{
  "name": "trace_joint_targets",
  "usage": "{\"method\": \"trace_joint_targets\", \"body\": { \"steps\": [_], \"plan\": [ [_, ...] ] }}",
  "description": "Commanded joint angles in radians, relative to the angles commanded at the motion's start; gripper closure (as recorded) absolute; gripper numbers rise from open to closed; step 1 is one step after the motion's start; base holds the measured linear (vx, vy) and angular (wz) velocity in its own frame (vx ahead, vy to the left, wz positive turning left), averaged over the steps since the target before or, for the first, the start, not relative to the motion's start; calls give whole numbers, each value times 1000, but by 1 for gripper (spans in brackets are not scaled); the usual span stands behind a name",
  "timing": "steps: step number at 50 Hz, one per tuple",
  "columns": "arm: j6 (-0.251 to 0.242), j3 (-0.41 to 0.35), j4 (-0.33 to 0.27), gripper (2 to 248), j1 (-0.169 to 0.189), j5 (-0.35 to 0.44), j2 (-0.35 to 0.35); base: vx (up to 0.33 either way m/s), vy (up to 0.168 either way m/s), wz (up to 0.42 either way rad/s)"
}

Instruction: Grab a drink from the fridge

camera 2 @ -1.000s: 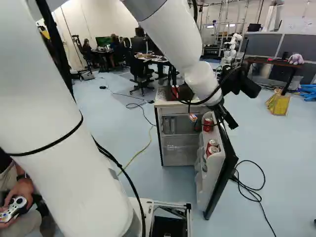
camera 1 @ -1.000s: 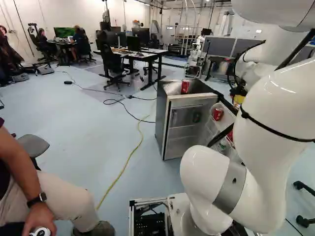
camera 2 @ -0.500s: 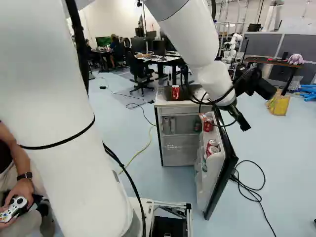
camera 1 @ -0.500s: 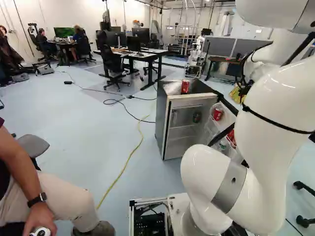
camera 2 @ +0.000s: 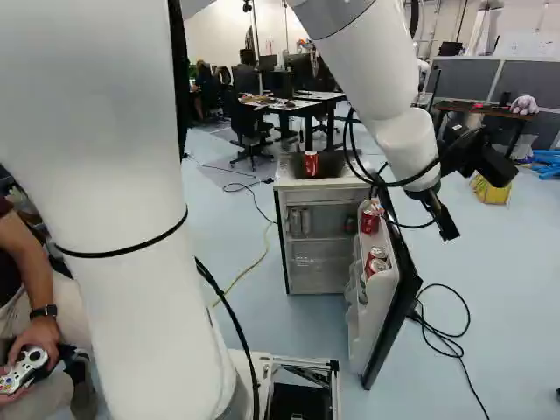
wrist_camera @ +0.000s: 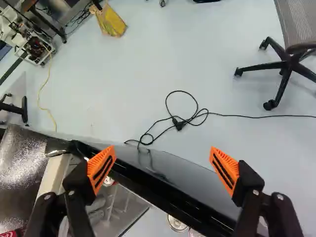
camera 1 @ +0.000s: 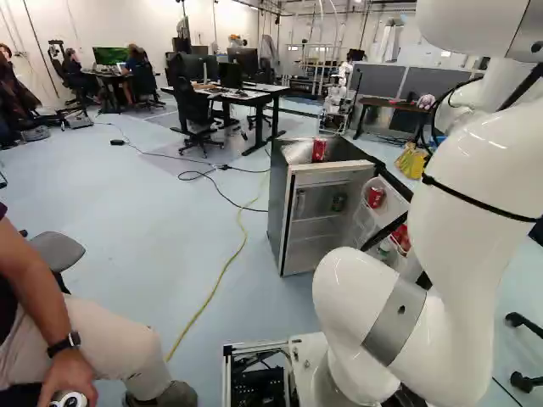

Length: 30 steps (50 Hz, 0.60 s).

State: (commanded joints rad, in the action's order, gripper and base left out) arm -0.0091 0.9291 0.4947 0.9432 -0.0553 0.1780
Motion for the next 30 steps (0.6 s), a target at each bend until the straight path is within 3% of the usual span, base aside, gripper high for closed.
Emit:
{"method": "trace_joint_targets", "body": {
  "steps": [12,30],
  "plan": [
    [0,29,46,3,33,-54,25,0,0,0],
    [0,34,102,3,38,-161,29,0,0,0]
  ]
}}
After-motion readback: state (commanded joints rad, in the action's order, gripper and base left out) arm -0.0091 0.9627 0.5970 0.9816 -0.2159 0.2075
